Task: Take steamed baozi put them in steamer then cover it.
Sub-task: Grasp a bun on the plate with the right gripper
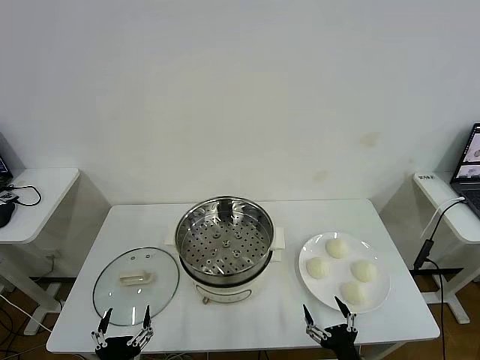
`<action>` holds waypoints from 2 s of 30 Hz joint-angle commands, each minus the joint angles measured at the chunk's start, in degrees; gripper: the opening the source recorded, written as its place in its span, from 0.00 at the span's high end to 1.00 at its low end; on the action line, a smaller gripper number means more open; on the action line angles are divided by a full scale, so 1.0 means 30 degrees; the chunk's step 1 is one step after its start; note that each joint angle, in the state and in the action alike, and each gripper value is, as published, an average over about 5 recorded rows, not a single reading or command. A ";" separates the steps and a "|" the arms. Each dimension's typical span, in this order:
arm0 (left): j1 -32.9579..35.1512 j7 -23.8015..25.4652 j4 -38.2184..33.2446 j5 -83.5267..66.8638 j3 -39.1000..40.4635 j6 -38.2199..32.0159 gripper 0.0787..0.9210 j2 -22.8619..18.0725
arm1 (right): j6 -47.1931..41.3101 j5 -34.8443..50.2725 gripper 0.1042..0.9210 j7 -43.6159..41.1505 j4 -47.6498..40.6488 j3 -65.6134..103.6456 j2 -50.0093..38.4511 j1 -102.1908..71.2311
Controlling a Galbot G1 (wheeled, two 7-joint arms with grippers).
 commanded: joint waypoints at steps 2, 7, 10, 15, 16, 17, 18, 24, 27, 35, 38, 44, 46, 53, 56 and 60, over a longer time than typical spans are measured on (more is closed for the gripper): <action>-0.0047 -0.0298 -0.0442 0.0757 0.0103 0.1275 0.12 0.0040 | 0.0053 -0.1946 0.12 0.0445 -0.0081 0.0241 -0.0109 0.0231; -0.0360 -0.0610 -0.0763 0.1114 -0.0005 0.2072 0.12 0.0263 | -0.0825 -0.4481 0.12 0.0751 0.0039 0.1310 -0.1236 0.1144; -0.0501 -0.0106 -0.0863 0.1339 -0.0057 0.2090 0.12 0.0319 | -0.1830 -0.5679 0.12 0.0608 -0.0036 0.2052 -0.2609 0.2038; -0.0764 0.0521 -0.0871 0.1853 -0.0043 0.2137 0.12 0.0215 | -0.3550 -0.7490 0.12 -0.0629 -0.0726 0.2983 -0.5594 0.3964; -0.0780 0.0557 -0.0876 0.1928 -0.0037 0.2150 0.12 0.0197 | -0.3844 -0.7828 0.12 -0.1069 -0.0912 0.3070 -0.6301 0.4382; -0.0786 0.0590 -0.0893 0.1985 -0.0033 0.2169 0.12 0.0185 | -0.4173 -0.8157 0.12 -0.1608 -0.1114 0.3147 -0.7067 0.4837; -0.0771 0.0607 -0.0926 0.2012 -0.0035 0.2199 0.12 0.0183 | -0.4475 -0.8372 0.12 -0.2084 -0.1280 0.3179 -0.7753 0.5254; -0.0598 0.0673 -0.1109 0.2179 -0.0167 0.2312 0.12 0.0167 | -0.5916 -0.9011 0.12 -0.5494 -0.2624 0.2441 -1.1839 0.8378; -0.0513 0.0664 -0.1117 0.2269 -0.0201 0.2316 0.12 0.0111 | -0.6227 -0.9023 0.12 -0.7381 -0.3661 0.1011 -1.3954 1.0598; -0.0535 0.0671 -0.1156 0.2545 -0.0139 0.2328 0.12 -0.0009 | -0.6183 -0.8115 0.12 -1.1424 -0.7321 -0.7629 -1.7294 1.9989; -0.0562 0.0688 -0.1200 0.2602 -0.0112 0.2349 0.12 -0.0028 | -0.6252 -0.7433 0.12 -1.3253 -0.8595 -1.1829 -1.7615 2.4018; -0.0686 0.0719 -0.1139 0.2641 -0.0093 0.2362 0.12 0.0007 | -0.6161 -0.6056 0.12 -1.6435 -1.0823 -1.9191 -1.7426 3.0330; -0.0780 0.0747 -0.1093 0.2658 -0.0084 0.2361 0.12 0.0017 | -0.6037 -0.5743 0.12 -1.7127 -1.1536 -2.0930 -1.7104 3.1711; -0.1120 0.0856 -0.1024 0.2639 -0.0140 0.2476 0.12 0.0083 | -0.5391 -0.5718 0.12 -1.7920 -1.4017 -2.3583 -1.5150 3.3456; -0.1174 0.0888 -0.1034 0.2625 -0.0223 0.2504 0.12 0.0116 | -0.5156 -0.5947 0.12 -1.7948 -1.5107 -2.3581 -1.3993 3.3388; -0.1196 0.0907 -0.1045 0.2627 -0.0326 0.2512 0.12 0.0085 | -0.5058 -0.6180 0.12 -1.7899 -1.6227 -2.3202 -1.2531 3.3018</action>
